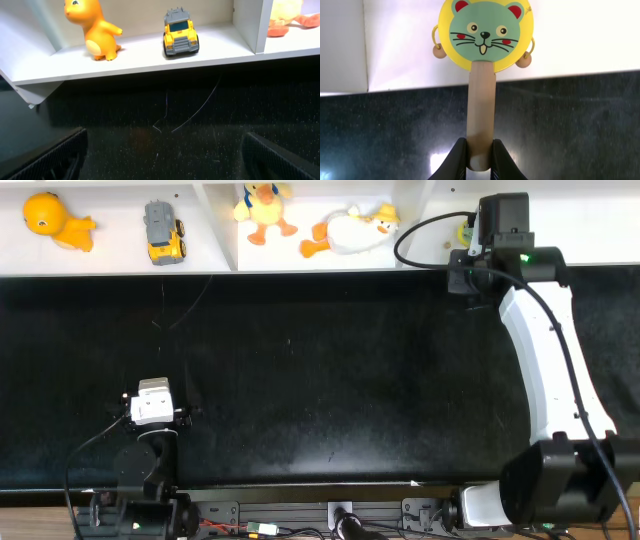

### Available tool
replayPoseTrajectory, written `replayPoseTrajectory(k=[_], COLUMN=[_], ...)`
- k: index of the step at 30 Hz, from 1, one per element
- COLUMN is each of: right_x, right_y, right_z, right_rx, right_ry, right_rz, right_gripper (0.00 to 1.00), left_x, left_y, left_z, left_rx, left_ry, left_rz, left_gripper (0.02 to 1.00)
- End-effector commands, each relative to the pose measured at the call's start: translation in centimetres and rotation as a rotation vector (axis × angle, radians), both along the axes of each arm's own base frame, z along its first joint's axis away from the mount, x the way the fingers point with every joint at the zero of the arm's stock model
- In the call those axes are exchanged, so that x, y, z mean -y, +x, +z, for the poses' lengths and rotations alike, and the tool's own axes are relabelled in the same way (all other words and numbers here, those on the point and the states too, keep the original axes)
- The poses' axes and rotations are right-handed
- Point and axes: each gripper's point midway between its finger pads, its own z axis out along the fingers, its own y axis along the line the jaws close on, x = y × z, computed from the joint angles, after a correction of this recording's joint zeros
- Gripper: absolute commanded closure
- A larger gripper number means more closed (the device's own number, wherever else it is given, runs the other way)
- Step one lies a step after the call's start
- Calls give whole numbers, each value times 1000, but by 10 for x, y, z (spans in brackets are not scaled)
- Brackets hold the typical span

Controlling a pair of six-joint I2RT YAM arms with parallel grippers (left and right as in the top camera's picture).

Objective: Store Toys

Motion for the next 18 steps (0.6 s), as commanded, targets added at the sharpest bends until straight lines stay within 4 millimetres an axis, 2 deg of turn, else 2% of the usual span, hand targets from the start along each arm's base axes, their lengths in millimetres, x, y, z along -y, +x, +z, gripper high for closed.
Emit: replayPoseTrajectory(k=[1, 11, 18], right_x=[-6, -9, -17], right_y=[16, 29, 39], right_z=[6, -14, -12], right_rx=[18, -15, 20], right_ry=[-16, -27, -46], right_rz=[55, 77, 111], right_gripper=[961, 961, 958], left_x=[3, 3, 3], left_y=[0, 0, 0], left_z=[0, 0, 0], left_rx=[3, 3, 3], left_ry=[13, 13, 13], left_rz=[-19, -19, -19], left_gripper=[20, 20, 20])
